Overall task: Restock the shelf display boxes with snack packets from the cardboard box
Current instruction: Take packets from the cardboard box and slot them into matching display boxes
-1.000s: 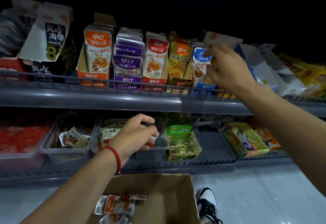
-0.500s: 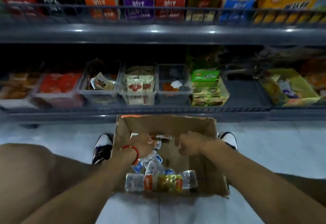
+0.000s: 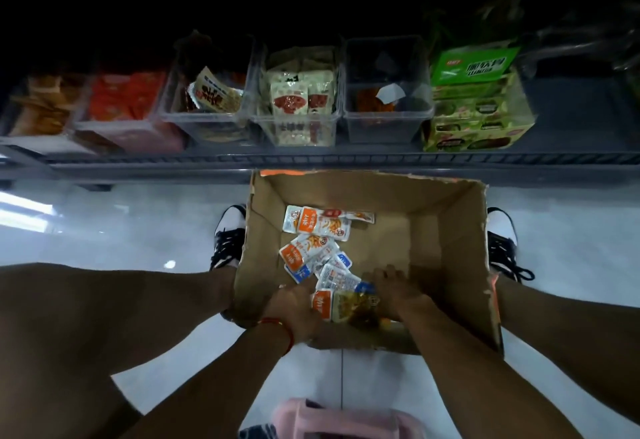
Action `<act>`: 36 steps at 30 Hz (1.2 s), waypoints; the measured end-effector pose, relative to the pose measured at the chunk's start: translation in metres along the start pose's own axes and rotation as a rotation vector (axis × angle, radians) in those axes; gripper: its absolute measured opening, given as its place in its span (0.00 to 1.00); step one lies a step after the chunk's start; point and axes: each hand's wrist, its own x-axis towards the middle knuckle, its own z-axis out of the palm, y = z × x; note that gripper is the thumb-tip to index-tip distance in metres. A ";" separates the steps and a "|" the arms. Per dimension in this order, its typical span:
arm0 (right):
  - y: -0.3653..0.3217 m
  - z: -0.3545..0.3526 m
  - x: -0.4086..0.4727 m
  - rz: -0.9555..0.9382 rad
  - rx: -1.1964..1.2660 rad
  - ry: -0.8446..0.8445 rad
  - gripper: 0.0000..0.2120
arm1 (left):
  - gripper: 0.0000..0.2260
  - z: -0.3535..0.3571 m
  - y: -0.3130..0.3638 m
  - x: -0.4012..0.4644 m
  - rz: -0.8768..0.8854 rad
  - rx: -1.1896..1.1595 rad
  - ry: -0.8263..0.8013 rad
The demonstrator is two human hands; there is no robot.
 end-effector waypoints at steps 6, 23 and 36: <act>0.001 0.003 0.006 -0.010 0.017 -0.002 0.33 | 0.27 0.009 -0.014 -0.003 0.049 -0.046 -0.013; -0.005 -0.102 -0.088 -0.216 0.748 0.037 0.13 | 0.15 -0.034 0.009 -0.012 0.165 -0.117 0.352; -0.033 -0.125 -0.152 -0.046 1.007 0.785 0.09 | 0.13 -0.054 0.060 -0.050 0.180 -1.025 0.184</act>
